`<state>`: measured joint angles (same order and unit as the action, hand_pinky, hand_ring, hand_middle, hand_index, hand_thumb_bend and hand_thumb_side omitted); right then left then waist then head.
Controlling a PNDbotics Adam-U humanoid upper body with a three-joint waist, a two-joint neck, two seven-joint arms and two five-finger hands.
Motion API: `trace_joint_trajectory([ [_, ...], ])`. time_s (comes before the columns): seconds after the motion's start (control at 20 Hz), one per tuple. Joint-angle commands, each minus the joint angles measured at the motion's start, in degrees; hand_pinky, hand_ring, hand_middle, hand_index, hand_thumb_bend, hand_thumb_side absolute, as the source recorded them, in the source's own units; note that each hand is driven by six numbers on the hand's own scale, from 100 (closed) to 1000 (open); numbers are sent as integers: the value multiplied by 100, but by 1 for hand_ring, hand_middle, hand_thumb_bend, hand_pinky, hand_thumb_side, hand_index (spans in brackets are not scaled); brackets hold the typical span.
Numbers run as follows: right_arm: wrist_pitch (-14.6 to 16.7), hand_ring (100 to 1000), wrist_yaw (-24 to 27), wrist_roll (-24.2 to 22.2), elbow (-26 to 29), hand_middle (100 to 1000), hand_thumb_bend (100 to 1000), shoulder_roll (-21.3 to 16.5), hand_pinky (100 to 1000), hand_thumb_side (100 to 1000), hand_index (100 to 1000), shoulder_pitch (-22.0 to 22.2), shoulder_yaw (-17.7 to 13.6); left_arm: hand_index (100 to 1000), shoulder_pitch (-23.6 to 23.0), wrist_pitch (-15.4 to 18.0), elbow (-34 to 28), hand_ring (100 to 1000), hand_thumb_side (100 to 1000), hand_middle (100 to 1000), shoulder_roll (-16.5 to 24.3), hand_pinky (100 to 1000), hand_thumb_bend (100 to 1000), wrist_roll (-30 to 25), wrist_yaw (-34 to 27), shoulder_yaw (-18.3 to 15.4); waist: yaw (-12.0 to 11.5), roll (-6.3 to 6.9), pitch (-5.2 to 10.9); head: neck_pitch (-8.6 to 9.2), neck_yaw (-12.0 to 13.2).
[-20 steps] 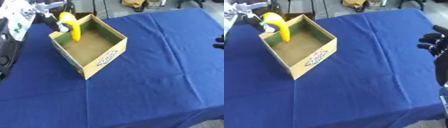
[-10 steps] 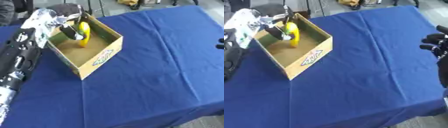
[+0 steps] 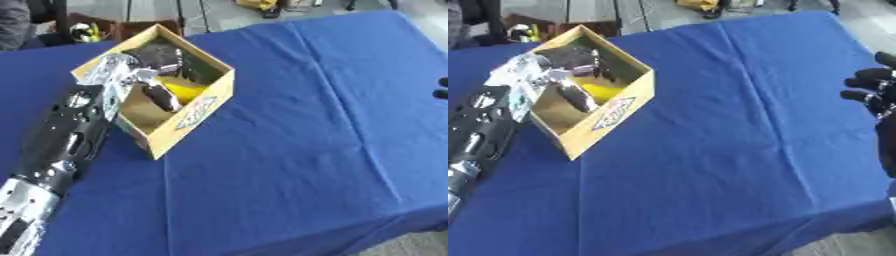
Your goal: Pick up objects on the table and place them in the box.
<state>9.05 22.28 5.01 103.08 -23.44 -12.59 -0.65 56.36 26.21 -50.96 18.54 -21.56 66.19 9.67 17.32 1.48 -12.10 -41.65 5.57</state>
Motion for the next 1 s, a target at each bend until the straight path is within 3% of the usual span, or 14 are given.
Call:
trace_joint_trajectory([
  [0.05, 10, 670, 41, -14, 27, 604, 100, -72, 655, 828, 814, -54, -35, 759, 90, -58, -107, 656, 636, 664, 81, 709, 886, 101, 32, -23, -2, -31, 83, 51, -27],
  [0.15, 11, 671, 42, -15, 25, 604, 100, -74, 655, 829, 814, -53, -38, 761, 98, -127, -181, 661, 665, 670, 106, 715, 910, 194, -1, -46, -15, -39, 91, 52, -33],
  [0.45, 27, 670, 38, 11, 21, 603, 100, -94, 655, 830, 812, -26, -82, 754, 21, -143, -741, 652, 730, 658, 313, 731, 813, 459, -491, -105, -117, -59, 112, 63, -86],
  [0.6, 30, 670, 32, 22, 17, 603, 100, -101, 655, 830, 812, -15, -93, 754, -64, -209, -1107, 652, 730, 658, 428, 731, 813, 484, -789, -92, -151, -55, 117, 64, -111],
  [0.65, 30, 669, 33, 27, 14, 603, 100, -92, 655, 831, 811, -8, -101, 746, -108, -261, -1205, 631, 724, 638, 458, 741, 633, 478, -889, -117, -191, -65, 126, 64, -140],
  [0.7, 35, 669, 31, 41, 10, 603, 100, -88, 655, 831, 811, 9, -122, 746, -181, -290, -1332, 631, 724, 638, 459, 741, 633, 524, -986, -209, -279, -77, 133, 65, -200],
  [0.75, 42, 669, 26, 53, 10, 603, 100, -90, 655, 831, 810, 21, -140, 741, -270, -298, -1481, 617, 773, 622, 460, 743, 541, 601, -1087, -341, -355, -88, 129, 69, -250],
  [1.0, 73, 669, -8, 115, 12, 602, 100, -107, 655, 831, 805, 54, -220, 736, -976, -496, -2247, 595, 888, 602, 278, 751, 459, 1057, -1568, -1064, -694, -118, 93, 109, -419],
])
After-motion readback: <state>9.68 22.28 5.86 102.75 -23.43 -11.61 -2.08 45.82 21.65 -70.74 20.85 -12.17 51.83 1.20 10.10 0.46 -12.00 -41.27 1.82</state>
